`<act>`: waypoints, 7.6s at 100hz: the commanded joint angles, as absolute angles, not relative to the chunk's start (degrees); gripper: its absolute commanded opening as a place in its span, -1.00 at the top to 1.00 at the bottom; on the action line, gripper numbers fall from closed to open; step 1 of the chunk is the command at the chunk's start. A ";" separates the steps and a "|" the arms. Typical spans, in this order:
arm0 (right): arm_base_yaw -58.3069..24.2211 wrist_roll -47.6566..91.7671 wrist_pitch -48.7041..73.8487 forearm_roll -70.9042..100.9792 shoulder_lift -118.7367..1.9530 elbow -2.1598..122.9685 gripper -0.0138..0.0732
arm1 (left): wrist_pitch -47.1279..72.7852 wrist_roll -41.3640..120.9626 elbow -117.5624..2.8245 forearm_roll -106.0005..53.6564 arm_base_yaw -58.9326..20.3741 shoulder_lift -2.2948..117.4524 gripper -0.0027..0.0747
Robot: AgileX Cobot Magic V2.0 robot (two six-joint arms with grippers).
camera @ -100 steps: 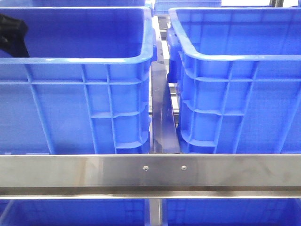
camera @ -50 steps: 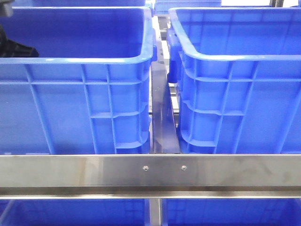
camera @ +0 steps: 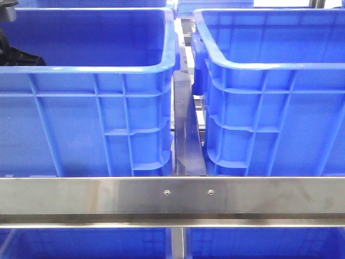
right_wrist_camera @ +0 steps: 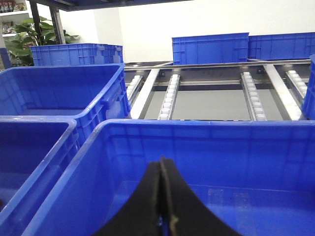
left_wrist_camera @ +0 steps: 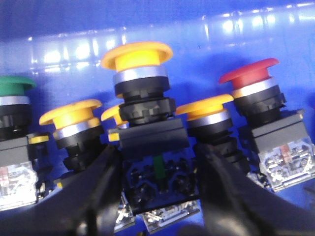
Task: Pick red and yellow buttons and place in box
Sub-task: 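Grasp a yellow-capped button with the left gripper and lift it, then pass the yellow button from the left gripper to the right gripper, then carry the yellow button with the right gripper over the other bin, then lower the yellow button into the bin and open the right gripper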
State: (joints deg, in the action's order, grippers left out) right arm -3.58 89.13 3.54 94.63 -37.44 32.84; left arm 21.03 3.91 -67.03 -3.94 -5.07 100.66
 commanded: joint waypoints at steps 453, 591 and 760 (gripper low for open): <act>-3.90 61.84 52.71 107.04 -68.98 50.55 0.54 | 30.76 3.60 -69.01 -3.10 -43.72 68.19 -0.50; 1.28 61.84 43.64 102.64 -66.14 50.55 0.54 | 31.71 0.00 -37.52 -4.39 -7.20 21.11 0.71; 1.28 94.87 -1.27 102.49 -107.70 76.80 0.54 | 31.71 0.00 -37.52 -4.39 -7.20 21.11 0.98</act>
State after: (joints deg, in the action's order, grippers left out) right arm 0.92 93.93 -1.82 102.39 -109.58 74.01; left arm 35.73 0.43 -36.05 -3.65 -7.41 20.72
